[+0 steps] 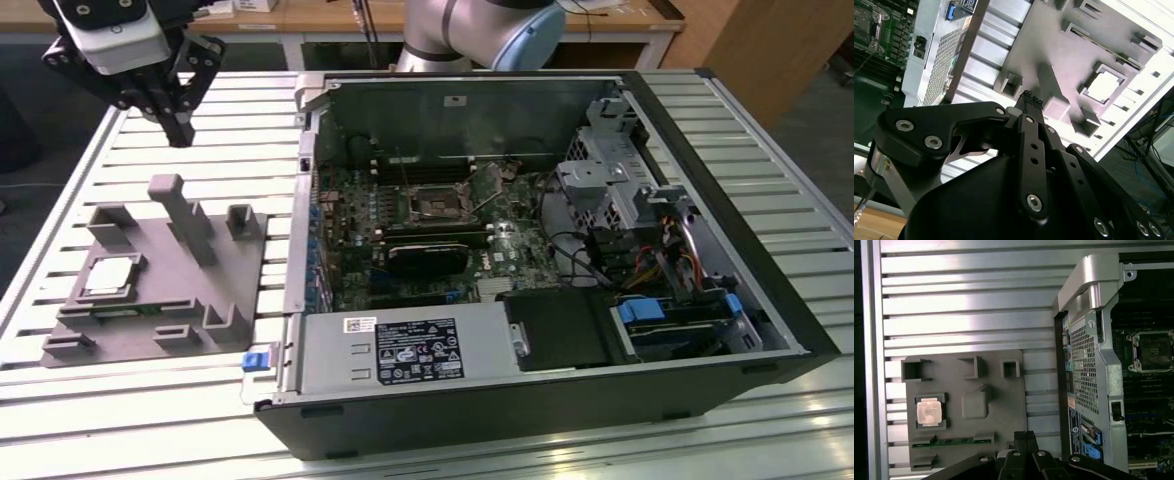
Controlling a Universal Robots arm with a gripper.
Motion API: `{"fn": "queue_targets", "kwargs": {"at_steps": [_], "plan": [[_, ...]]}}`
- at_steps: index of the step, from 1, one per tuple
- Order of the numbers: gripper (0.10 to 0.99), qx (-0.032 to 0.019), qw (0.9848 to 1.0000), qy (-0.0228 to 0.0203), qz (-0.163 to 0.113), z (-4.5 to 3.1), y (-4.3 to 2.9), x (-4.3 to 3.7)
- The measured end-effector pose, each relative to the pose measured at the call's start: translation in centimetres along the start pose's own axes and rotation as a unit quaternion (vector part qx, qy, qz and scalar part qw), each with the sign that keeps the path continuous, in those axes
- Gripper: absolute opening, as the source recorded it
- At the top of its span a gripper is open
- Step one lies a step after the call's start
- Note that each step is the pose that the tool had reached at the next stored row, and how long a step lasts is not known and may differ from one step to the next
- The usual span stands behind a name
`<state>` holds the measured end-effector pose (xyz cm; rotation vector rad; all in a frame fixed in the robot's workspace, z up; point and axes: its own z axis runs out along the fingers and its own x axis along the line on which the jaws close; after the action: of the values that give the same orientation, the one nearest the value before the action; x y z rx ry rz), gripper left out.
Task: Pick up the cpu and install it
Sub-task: 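Reach for the cpu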
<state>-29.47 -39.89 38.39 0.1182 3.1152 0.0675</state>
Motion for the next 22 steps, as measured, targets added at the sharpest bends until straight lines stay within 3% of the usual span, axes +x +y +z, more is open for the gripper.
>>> {"fn": "queue_targets", "kwargs": {"at_steps": [22], "plan": [[0.106, 0.0, 1.0, 0.0, 0.0, -0.01, -0.25, 3.24]]}}
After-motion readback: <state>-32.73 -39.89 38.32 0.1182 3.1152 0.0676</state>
